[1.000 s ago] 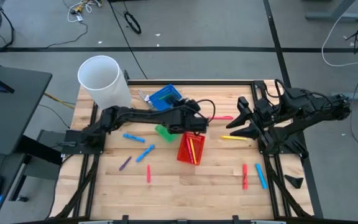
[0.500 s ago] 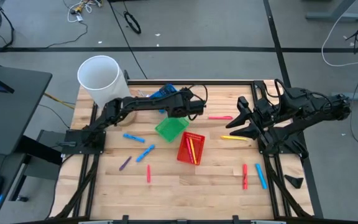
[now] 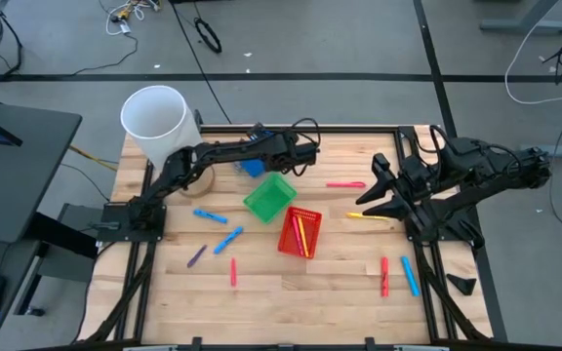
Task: Pick & Place Markers
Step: Put the small blue pen into the blue bin
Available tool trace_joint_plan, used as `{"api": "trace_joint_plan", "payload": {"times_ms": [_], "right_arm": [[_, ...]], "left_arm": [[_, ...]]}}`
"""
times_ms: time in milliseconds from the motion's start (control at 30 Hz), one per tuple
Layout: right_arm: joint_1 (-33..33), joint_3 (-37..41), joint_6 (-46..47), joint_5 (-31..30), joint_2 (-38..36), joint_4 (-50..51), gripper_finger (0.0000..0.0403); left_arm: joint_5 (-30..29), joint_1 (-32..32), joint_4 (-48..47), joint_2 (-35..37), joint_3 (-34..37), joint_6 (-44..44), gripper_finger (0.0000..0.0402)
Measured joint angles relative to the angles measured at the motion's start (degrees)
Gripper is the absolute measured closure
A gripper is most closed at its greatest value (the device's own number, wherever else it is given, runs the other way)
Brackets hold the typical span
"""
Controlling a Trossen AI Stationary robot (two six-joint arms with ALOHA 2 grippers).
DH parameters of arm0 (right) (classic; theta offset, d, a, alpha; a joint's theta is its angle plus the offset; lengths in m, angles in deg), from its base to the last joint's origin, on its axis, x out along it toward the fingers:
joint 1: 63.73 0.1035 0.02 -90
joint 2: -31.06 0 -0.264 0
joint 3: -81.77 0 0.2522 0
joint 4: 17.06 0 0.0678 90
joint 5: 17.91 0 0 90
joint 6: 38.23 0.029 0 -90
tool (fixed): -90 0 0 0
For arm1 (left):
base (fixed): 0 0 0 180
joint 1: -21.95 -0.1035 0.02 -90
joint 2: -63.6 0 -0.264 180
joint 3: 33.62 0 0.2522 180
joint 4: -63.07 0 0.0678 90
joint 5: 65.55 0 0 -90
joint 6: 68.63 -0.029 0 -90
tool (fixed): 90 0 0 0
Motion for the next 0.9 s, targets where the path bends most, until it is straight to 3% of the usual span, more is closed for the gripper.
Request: {"api": "trace_joint_plan", "payload": {"times_ms": [567,900], "right_arm": [[0.00,0.00,-1.41,0.81,0.00,3.28,0.0282],[0.00,0.02,-1.51,0.81,0.00,3.41,0.0282]], "left_arm": [[2.64,-2.03,0.71,-0.04,0.00,0.90,0.0371],[2.59,0.65,1.58,-7.02,0.02,3.53,0.0371]]}}
